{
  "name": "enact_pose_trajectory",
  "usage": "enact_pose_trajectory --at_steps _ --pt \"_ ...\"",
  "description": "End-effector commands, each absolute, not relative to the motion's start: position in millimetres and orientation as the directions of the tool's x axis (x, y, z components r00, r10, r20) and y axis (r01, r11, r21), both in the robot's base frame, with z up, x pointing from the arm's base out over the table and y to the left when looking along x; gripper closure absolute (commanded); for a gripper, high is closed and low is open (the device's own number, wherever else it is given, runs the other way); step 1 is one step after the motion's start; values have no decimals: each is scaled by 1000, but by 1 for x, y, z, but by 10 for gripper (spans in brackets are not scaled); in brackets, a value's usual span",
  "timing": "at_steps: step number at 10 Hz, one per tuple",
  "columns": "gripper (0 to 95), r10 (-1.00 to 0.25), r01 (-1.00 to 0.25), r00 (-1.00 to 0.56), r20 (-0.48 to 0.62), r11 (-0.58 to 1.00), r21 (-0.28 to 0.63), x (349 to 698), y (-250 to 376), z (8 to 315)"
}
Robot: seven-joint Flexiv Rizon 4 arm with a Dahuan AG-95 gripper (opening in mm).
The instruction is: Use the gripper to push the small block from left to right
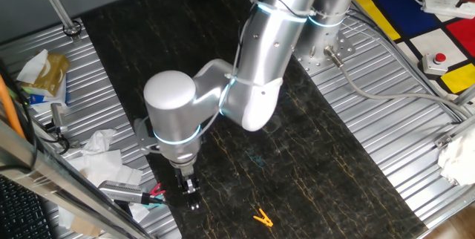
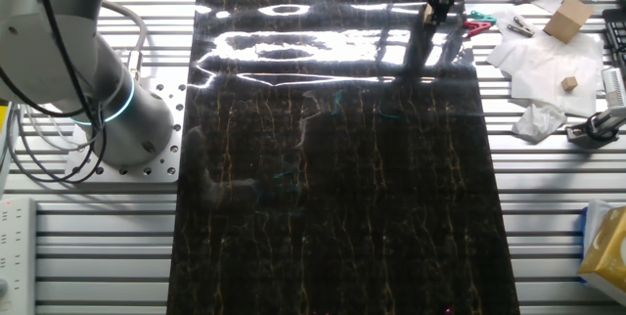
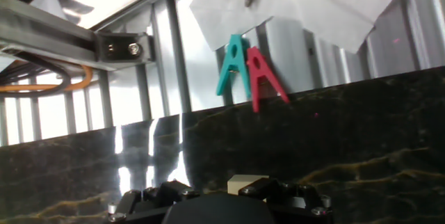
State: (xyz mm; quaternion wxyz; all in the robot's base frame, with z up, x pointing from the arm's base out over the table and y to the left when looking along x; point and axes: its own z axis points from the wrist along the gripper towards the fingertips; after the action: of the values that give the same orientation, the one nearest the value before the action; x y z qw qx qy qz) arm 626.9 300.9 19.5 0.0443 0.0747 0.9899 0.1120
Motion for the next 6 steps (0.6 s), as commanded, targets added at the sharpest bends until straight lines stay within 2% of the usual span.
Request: enact_pose_trajectory --at_steps 1,6 --pt "190 168 148 -983 -73 962 229 627 309 17" --pt "190 176 153 -982 -75 958 241 626 323 14"
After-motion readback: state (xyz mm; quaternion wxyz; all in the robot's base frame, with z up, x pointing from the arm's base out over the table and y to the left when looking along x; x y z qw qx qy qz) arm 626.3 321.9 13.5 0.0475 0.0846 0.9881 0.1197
